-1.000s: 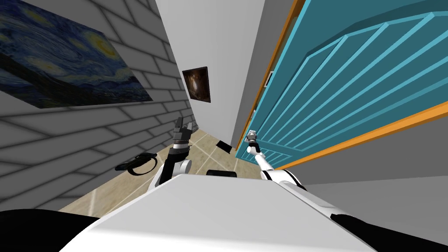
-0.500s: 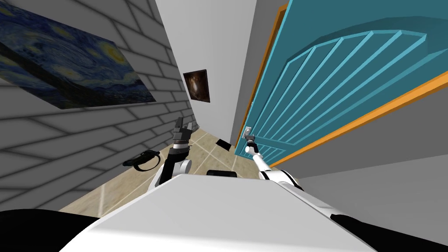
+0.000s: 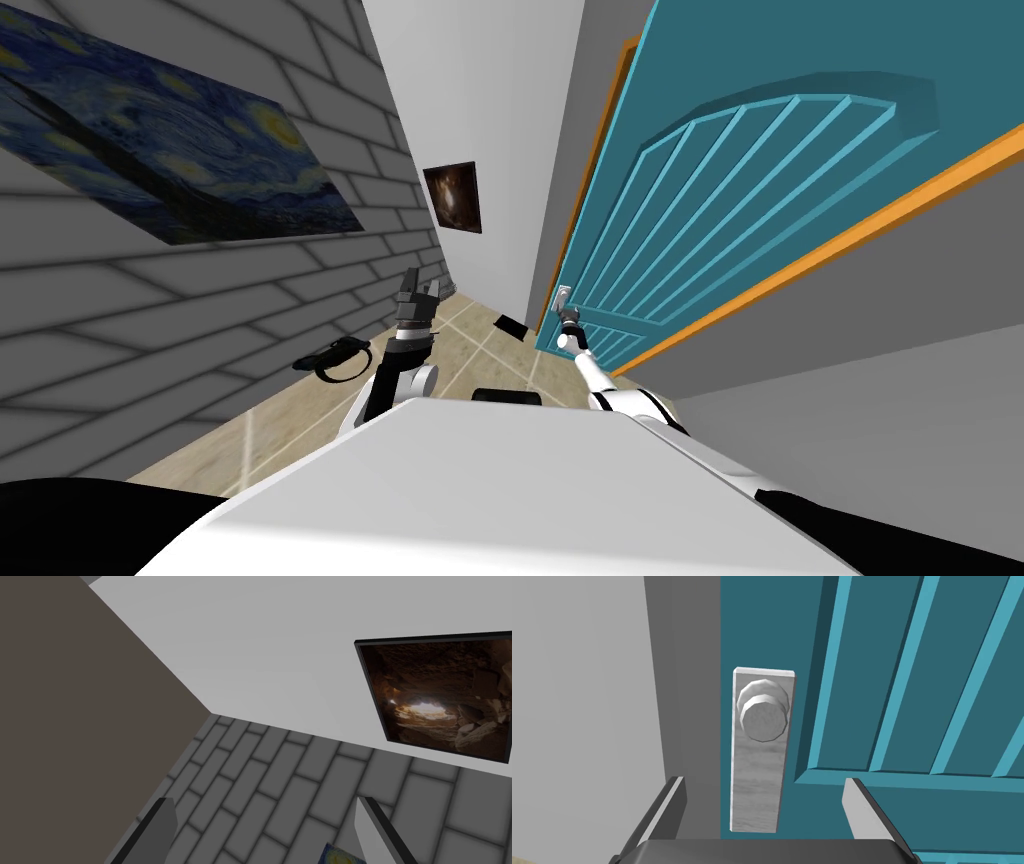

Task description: Pull the door open

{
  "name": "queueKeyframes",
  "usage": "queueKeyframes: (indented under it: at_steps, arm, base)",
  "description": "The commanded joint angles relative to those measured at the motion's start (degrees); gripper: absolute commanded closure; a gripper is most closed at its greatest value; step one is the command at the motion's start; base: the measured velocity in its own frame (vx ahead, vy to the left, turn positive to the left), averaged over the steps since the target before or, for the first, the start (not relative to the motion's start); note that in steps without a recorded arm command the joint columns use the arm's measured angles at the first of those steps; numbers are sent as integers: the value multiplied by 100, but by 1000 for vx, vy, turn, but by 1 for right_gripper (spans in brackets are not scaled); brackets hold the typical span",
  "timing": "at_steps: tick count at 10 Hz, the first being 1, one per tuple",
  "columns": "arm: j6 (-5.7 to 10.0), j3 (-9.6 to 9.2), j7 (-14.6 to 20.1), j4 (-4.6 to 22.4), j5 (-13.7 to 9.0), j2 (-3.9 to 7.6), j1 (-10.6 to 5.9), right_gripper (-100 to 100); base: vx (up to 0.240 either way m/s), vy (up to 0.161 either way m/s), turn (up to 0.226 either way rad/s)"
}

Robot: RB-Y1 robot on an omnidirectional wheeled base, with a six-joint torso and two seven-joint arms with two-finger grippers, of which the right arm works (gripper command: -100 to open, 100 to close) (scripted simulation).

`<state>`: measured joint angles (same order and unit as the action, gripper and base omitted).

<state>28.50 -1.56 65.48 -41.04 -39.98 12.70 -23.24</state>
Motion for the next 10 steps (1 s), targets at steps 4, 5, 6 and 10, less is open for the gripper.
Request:
queueKeyframes:
  at_steps: [4,5,6,10]
  arm:
    - [52,49,293,35,-55,362,154,-100]
    - [64,61,365,43,-69,450,191,-100]
    - [80,76,453,54,-85,559,238,-100]
    - [54,91,434,16,-92,563,253,100]
  base:
    - [186,-16,114]
    - [202,-15,107]
    - [197,-24,124]
    - [57,-9,18]
